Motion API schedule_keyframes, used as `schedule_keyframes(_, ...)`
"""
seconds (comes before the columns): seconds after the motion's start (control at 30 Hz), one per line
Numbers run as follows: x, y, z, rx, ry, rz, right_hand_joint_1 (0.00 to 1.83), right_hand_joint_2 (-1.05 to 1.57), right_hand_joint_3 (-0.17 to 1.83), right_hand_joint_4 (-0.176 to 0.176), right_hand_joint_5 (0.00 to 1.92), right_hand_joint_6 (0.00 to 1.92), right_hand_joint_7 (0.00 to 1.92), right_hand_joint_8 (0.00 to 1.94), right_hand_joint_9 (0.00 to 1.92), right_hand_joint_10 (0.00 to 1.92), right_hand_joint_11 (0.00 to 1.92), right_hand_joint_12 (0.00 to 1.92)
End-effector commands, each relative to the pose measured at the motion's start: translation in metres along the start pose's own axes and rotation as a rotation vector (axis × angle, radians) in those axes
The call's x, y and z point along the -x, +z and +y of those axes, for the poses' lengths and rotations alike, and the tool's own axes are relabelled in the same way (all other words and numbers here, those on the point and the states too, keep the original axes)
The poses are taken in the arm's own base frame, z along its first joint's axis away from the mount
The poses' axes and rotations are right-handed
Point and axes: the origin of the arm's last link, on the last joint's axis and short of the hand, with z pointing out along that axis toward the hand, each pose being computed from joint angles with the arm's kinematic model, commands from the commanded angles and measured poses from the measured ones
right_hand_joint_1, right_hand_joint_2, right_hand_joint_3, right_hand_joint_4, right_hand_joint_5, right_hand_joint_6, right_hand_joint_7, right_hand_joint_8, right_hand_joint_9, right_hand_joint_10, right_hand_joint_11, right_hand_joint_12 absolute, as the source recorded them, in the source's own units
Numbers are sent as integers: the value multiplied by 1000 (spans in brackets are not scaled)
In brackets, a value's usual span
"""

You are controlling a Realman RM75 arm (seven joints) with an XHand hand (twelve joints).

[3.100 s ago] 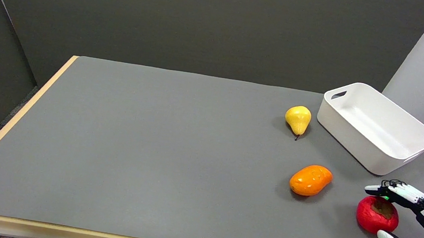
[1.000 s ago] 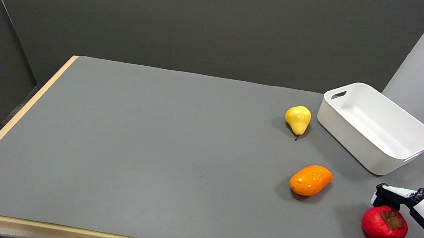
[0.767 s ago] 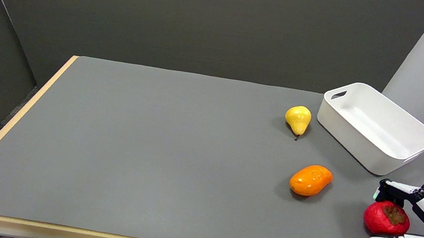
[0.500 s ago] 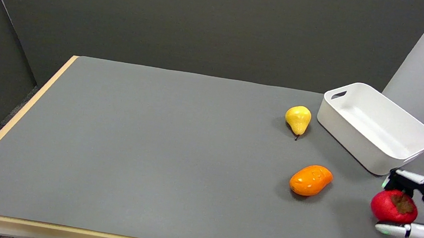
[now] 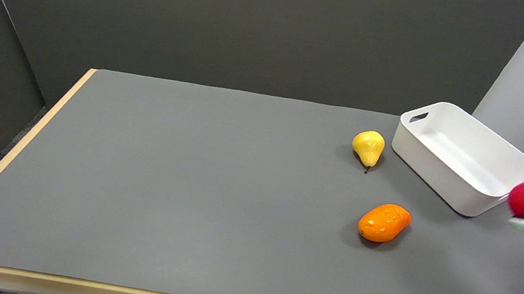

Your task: Pick up tomato.

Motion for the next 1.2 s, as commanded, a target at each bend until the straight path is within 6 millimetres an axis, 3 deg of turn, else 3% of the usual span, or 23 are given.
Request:
schedule_keyframes(0.03, -74, 69, 11, -23, 9, 291, 1344, 1092, 257, -142, 615, 1505, 855, 1256, 799, 1439, 785, 1693)
schedule_keyframes(0.23, -70, 124, 11, -50, 24, 247, 1343, 1103, 241, -144, 607, 1508, 850, 1266, 795, 1445, 755, 1683)
schedule_keyframes(0.43, -50, 183, 6, -17, 46, 154, 1343, 1095, 256, -147, 607, 1507, 851, 1268, 800, 1442, 727, 1696)
schedule_keyframes(0.67, -16, 238, -25, 68, -221, 11, 1343, 1109, 238, -151, 595, 1513, 846, 1276, 791, 1446, 708, 1689)
schedule_keyframes(0.83, 2, 253, -35, 154, -297, 26, 1338, 1107, 248, -146, 621, 1546, 872, 1282, 723, 1432, 697, 1708)
schedule_keyframes(1.07, 31, 268, -8, 293, -171, 26, 1336, 1112, 244, -143, 616, 1559, 866, 1281, 718, 1442, 690, 1694)
schedule_keyframes(1.2, 44, 274, -3, 307, -162, 7, 1335, 1108, 251, -137, 622, 1562, 862, 1279, 719, 1442, 688, 1696)
